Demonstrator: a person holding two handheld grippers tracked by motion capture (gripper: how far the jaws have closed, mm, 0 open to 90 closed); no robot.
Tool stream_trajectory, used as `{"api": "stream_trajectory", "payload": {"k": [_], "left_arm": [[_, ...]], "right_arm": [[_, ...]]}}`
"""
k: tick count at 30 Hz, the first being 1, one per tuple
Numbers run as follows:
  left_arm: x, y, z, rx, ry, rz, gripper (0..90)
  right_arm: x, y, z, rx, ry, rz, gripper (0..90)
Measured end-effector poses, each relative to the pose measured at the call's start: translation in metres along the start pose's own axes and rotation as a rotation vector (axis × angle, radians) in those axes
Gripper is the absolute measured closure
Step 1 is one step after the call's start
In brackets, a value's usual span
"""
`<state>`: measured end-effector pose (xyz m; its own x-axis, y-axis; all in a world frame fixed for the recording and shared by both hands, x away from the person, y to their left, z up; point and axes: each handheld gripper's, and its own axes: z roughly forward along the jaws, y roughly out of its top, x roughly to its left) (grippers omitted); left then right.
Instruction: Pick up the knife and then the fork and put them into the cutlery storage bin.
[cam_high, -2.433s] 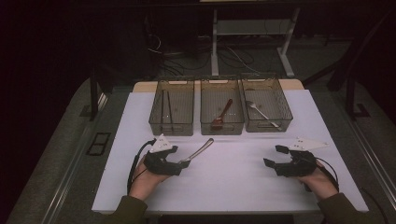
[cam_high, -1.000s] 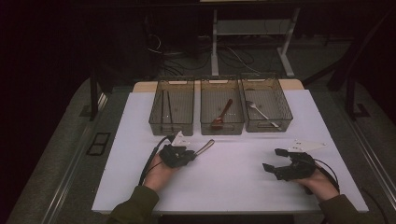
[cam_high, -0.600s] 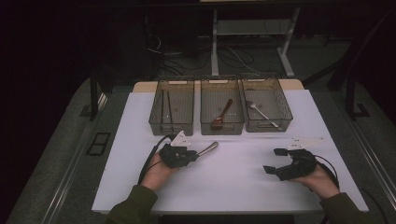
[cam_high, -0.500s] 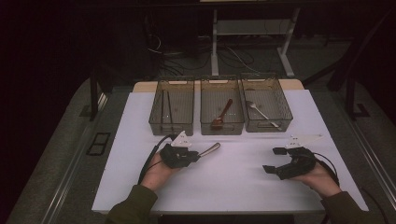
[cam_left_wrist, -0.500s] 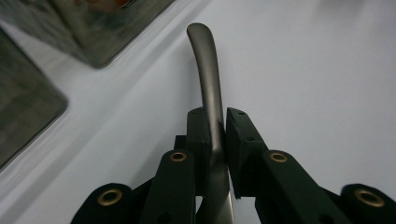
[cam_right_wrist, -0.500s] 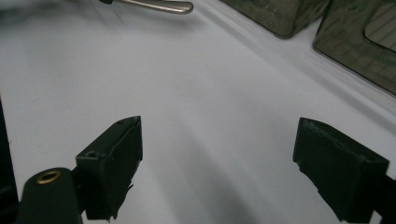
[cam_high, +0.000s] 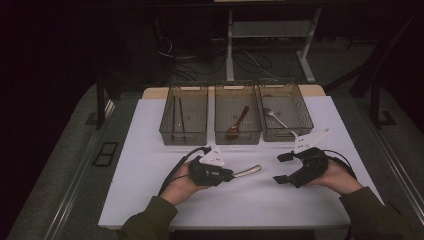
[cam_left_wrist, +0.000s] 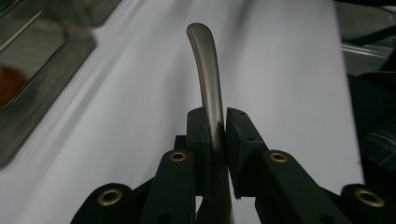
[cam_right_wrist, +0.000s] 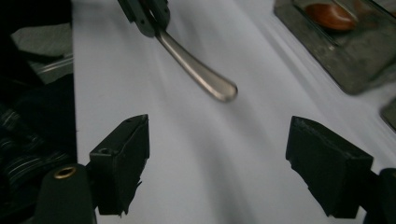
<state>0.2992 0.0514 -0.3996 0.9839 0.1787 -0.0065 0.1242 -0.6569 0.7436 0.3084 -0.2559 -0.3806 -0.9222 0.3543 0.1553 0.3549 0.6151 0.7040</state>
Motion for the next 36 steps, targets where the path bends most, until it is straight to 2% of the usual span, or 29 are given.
{"api": "stream_trajectory", "payload": {"k": [1,2,4,9,12,15,21,23,24,31,36], "left_arm": [[-0.003,0.003,0.003,-0.001,-0.012,0.005,79.3],[-0.004,0.007,0.005,-0.002,-0.016,0.027,79.3],[-0.007,0.013,0.010,0.007,-0.037,0.062,79.3],[-0.012,0.025,0.020,0.028,-0.075,0.119,79.3],[-0.014,0.031,0.024,0.024,-0.087,0.135,79.3],[-0.016,0.036,0.025,0.028,-0.098,0.158,79.3],[-0.017,0.040,0.027,0.037,-0.107,0.182,79.3],[-0.017,0.040,0.028,0.034,-0.110,0.182,79.2],[-0.017,0.040,0.029,0.031,-0.109,0.178,79.2],[-0.017,0.042,0.029,0.038,-0.119,0.198,79.2],[-0.019,0.042,0.029,0.036,-0.125,0.183,79.2]], "right_arm": [[0.000,0.004,0.001,0.010,0.006,-0.016,21.3],[-0.001,0.007,0.001,0.026,0.012,-0.048,21.5],[-0.002,0.014,0.005,0.050,0.033,-0.080,21.8],[-0.001,0.026,0.018,0.109,0.103,-0.120,23.2],[0.001,0.032,0.025,0.149,0.152,-0.138,24.8],[0.004,0.034,0.033,0.186,0.196,-0.150,30.4],[0.005,0.036,0.045,0.251,0.258,-0.188,46.2],[0.006,0.037,0.049,0.276,0.274,-0.190,50.4],[0.008,0.037,0.051,0.284,0.294,-0.170,51.6],[0.006,0.038,0.059,0.325,0.316,-0.182,62.6],[0.006,0.037,0.062,0.345,0.336,-0.194,69.1]]}}
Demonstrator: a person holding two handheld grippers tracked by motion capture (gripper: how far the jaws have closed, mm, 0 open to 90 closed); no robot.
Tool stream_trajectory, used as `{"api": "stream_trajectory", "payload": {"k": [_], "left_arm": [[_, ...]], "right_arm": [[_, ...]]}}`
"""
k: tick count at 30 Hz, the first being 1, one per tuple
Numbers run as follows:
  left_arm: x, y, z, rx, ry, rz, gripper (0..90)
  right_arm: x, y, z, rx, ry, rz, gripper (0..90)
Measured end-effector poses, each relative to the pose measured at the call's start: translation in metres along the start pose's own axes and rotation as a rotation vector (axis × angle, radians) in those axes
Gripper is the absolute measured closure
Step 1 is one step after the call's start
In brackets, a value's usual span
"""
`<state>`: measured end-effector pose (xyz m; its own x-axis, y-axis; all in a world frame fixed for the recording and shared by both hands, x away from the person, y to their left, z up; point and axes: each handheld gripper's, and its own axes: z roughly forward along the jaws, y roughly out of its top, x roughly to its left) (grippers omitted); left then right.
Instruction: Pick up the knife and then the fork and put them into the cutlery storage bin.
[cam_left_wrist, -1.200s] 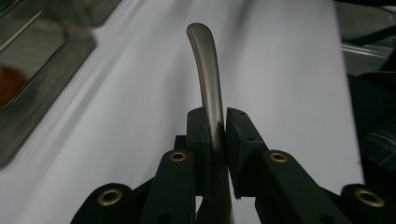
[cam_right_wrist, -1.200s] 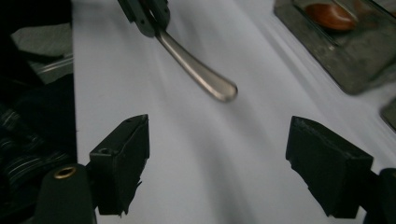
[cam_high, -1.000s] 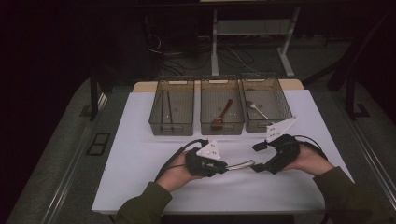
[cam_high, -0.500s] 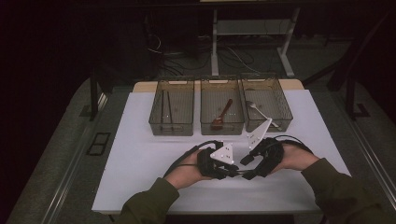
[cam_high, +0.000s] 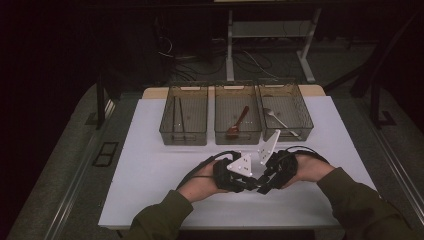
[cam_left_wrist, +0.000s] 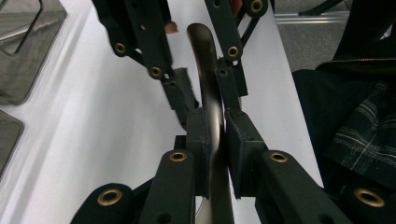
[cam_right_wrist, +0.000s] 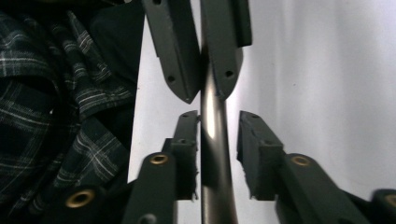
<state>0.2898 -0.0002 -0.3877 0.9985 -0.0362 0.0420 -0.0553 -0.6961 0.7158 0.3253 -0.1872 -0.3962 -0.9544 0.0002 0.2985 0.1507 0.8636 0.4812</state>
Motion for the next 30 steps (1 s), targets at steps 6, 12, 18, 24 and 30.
{"api": "stream_trajectory", "payload": {"k": [6,12,18,24,30], "left_arm": [[0.000,-0.001,0.000,0.001,-0.001,0.001,79.2],[0.002,-0.001,-0.001,-0.005,-0.006,-0.007,79.0],[0.005,-0.004,0.000,-0.001,-0.008,-0.035,78.2],[0.011,-0.006,-0.007,-0.032,0.013,-0.048,71.4],[0.015,-0.017,-0.024,-0.079,0.066,-0.115,61.1]], "right_arm": [[0.000,0.001,0.003,0.017,0.016,-0.012,76.3],[0.000,0.003,0.002,0.014,0.015,-0.025,77.2],[0.001,0.005,0.000,-0.003,-0.012,-0.020,77.9],[-0.001,0.003,0.002,0.023,-0.061,-0.029,79.3],[-0.006,-0.003,-0.001,0.006,-0.108,-0.039,82.7]]}}
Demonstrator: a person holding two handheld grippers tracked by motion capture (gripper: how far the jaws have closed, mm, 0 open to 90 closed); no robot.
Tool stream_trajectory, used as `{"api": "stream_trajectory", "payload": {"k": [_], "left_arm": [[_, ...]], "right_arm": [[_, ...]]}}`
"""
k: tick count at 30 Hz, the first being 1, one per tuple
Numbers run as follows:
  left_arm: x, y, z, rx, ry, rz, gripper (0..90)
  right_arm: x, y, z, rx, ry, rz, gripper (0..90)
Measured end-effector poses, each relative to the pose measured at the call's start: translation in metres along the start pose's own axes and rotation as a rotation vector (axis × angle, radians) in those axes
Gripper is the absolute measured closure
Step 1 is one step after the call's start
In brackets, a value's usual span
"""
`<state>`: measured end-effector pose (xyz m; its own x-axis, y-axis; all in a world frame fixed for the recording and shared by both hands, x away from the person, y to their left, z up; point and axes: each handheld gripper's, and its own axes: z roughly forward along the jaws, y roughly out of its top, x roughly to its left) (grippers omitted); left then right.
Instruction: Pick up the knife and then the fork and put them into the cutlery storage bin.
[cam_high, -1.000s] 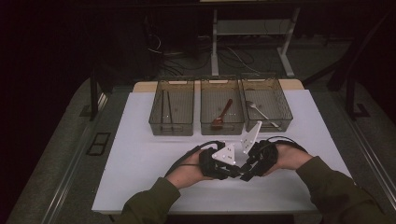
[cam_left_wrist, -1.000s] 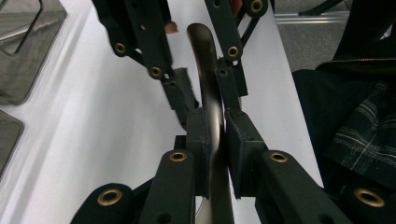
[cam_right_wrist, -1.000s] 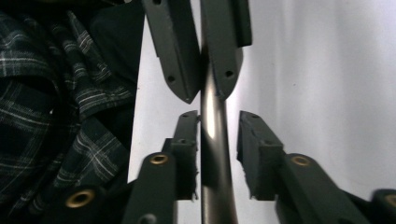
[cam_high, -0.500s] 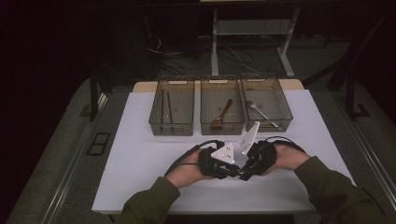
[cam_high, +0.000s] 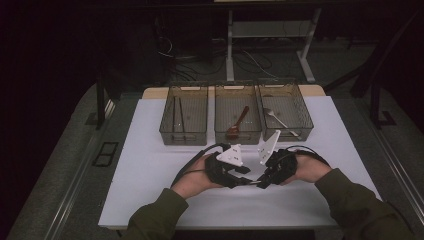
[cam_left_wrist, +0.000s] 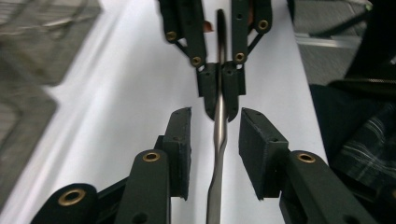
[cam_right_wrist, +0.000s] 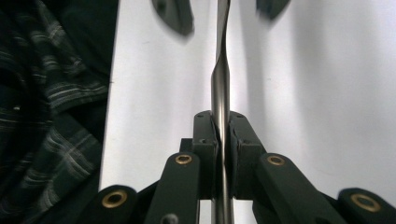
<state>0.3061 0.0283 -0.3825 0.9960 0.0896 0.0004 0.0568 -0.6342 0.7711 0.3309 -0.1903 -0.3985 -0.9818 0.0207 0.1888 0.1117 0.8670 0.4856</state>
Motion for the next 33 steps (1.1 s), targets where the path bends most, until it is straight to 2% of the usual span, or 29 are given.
{"api": "stream_trajectory", "payload": {"k": [3,6,7,8,10,11,12,13,14,16,19,26,33], "left_arm": [[0.001,-0.009,-0.011,-0.036,0.023,-0.069,54.8],[0.003,-0.020,-0.022,-0.050,0.057,-0.106,48.9],[0.003,-0.025,-0.025,-0.060,0.068,-0.120,47.0],[0.003,-0.029,-0.029,-0.068,0.089,-0.131,45.0],[0.003,-0.037,-0.038,-0.091,0.126,-0.170,42.3],[0.003,-0.042,-0.042,-0.097,0.142,-0.193,40.7],[0.003,-0.046,-0.045,-0.108,0.158,-0.214,38.6],[0.002,-0.051,-0.049,-0.116,0.174,-0.227,37.7],[0.001,-0.055,-0.053,-0.123,0.193,-0.243,36.6],[-0.001,-0.062,-0.057,-0.137,0.216,-0.281,34.8],[-0.005,-0.075,-0.063,-0.135,0.256,-0.325,31.2],[-0.013,-0.098,-0.067,-0.129,0.312,-0.377,23.1],[-0.019,-0.109,-0.067,-0.129,0.339,-0.396,17.9]], "right_arm": [[-0.002,-0.004,-0.003,-0.012,-0.014,0.010,82.7],[-0.005,-0.009,-0.008,-0.024,-0.037,0.013,82.7],[-0.005,-0.010,-0.010,-0.028,-0.043,0.035,82.7],[-0.008,-0.012,-0.012,-0.029,-0.041,0.023,82.6],[-0.009,-0.016,-0.017,-0.040,-0.066,0.060,82.6],[-0.011,-0.018,-0.019,-0.050,-0.079,0.064,82.6],[-0.012,-0.020,-0.022,-0.063,-0.097,0.097,82.6],[-0.015,-0.023,-0.025,-0.070,-0.104,0.100,82.6],[-0.015,-0.025,-0.028,-0.087,-0.122,0.127,82.6],[-0.018,-0.030,-0.035,-0.111,-0.149,0.152,82.6],[-0.023,-0.037,-0.045,-0.141,-0.195,0.190,82.5],[-0.032,-0.052,-0.063,-0.193,-0.259,0.266,82.5],[-0.038,-0.058,-0.076,-0.245,-0.316,0.347,82.6]]}}
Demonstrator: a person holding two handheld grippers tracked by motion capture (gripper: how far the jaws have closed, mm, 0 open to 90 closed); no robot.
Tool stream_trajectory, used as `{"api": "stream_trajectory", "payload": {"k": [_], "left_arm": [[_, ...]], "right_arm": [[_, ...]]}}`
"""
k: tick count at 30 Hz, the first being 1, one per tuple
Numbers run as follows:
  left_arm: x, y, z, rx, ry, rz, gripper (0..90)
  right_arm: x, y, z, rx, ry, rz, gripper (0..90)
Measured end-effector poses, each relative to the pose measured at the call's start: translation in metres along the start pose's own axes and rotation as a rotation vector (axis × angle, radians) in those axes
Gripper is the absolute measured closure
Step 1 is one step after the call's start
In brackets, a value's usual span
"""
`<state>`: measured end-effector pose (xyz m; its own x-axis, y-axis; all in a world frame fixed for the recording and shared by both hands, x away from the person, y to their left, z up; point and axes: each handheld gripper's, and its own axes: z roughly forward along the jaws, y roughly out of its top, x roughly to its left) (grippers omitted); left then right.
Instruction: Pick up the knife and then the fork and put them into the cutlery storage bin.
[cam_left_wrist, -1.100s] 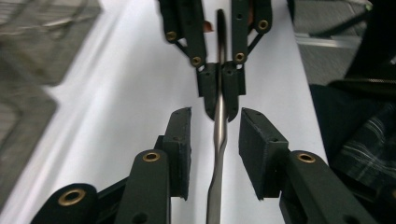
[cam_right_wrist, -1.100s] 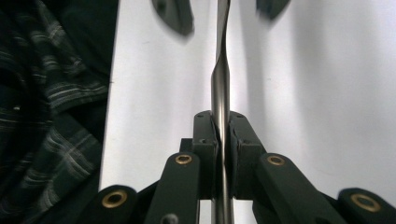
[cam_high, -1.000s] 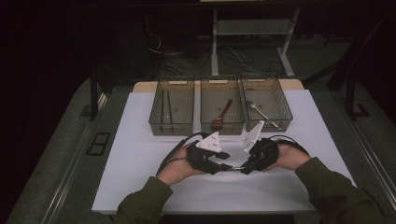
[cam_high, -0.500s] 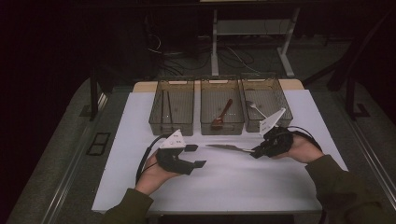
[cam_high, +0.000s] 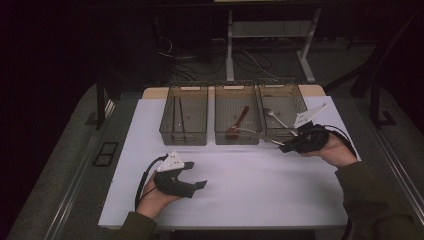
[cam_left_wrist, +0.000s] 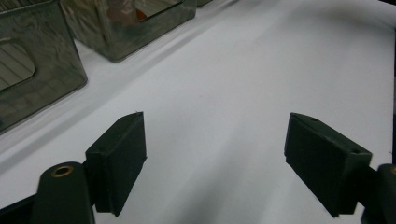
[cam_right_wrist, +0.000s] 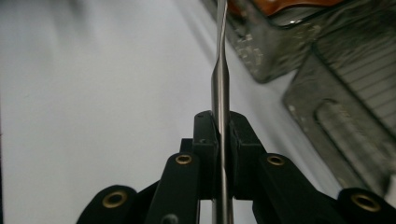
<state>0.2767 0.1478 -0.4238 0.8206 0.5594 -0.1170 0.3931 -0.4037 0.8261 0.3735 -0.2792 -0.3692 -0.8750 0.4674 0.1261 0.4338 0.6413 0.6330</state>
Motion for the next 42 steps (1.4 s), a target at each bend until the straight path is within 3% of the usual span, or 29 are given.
{"api": "stream_trajectory", "payload": {"k": [2,24,42], "left_arm": [[0.000,-0.002,0.001,-0.001,0.005,-0.020,15.6],[0.004,-0.005,0.002,-0.003,0.060,-0.040,0.0],[0.002,-0.005,0.004,0.007,0.046,-0.044,0.0]], "right_arm": [[-0.004,0.002,-0.003,-0.015,-0.023,0.016,82.6],[-0.046,0.019,-0.034,-0.102,-0.221,0.176,82.5],[-0.088,0.023,-0.031,-0.093,-0.289,0.344,82.5]]}}
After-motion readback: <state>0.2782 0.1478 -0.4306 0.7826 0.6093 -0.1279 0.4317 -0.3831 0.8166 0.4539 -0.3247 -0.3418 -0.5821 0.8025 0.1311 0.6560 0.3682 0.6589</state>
